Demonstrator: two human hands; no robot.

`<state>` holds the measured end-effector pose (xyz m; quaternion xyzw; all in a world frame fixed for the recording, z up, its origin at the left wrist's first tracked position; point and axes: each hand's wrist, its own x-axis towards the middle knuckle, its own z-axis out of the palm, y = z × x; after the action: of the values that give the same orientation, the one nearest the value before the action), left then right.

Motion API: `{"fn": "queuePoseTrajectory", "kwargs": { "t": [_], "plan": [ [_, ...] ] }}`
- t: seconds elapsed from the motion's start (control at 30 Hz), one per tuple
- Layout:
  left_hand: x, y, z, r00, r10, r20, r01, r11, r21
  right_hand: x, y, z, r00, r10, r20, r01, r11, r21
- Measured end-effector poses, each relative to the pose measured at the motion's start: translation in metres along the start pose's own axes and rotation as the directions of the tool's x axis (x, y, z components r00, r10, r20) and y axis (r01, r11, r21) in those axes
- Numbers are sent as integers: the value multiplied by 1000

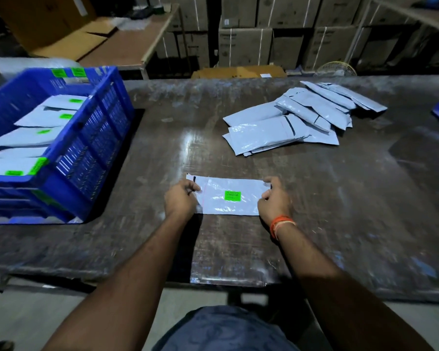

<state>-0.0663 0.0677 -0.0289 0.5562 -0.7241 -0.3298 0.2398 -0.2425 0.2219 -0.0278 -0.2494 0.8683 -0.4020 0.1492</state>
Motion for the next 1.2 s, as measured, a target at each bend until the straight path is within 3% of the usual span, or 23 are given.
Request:
{"fn": "queuePoseTrajectory", "kwargs": {
  "t": [0.13,0.27,0.4,0.73,0.97,1.2],
  "plan": [
    [-2,2,-2,999,36,-37,-41,988,-151,14,10,0,1000,-6,3,4,937,350],
    [-2,9,-5,999,13,-36,-26,925,-378,18,9,-7,982,-4,189,-100,839,535],
    [3,18,-21,998,-29,-50,1,870,-493,16,-8,-16,925,-2,381,-286,657,698],
    [41,33,-103,997,0,-83,-49,812,-581,27,-84,-1,896,-223,384,-148,665,732],
    [95,33,-201,996,89,0,-80,895,-440,41,-175,11,873,-331,358,17,754,657],
    [175,-8,-321,994,102,35,-82,930,-359,21,-301,80,846,-427,321,161,776,609]
  ]
}}
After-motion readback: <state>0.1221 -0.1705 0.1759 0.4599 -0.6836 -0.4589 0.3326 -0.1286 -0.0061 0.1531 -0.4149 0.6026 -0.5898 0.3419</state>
